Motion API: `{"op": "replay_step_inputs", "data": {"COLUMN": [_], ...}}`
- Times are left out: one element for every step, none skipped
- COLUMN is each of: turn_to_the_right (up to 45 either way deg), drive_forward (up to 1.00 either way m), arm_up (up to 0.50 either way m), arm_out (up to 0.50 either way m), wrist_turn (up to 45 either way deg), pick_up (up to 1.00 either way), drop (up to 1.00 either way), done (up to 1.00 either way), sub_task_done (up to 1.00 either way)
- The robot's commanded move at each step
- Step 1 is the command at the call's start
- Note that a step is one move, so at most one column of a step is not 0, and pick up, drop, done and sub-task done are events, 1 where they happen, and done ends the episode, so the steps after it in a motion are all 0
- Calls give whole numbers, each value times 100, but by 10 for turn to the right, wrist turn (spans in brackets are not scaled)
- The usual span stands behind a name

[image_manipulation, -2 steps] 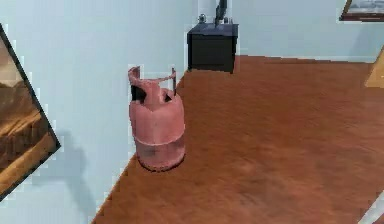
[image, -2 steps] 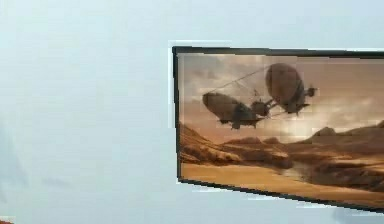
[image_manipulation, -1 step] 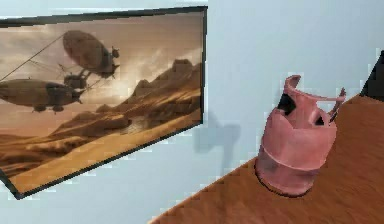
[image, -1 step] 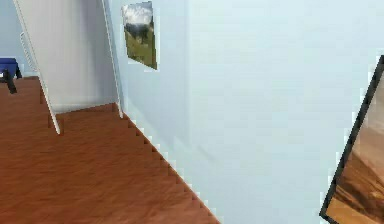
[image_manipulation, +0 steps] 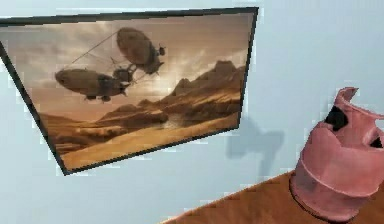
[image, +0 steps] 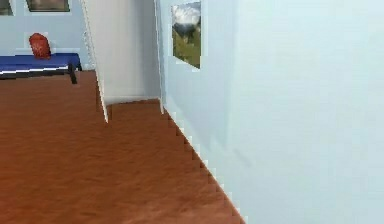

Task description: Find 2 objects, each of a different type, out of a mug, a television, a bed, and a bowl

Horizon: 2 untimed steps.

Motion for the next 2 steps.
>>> {"op": "replay_step_inputs", "data": {"turn_to_the_right": [0,-450], "drive_forward": [10,0], "arm_up": [0,0], "arm_out": [0,0], "wrist_turn": [0,0], "pick_up": [0,0], "drop": [0,0], "done": [0,0], "sub_task_done": [0,0]}}
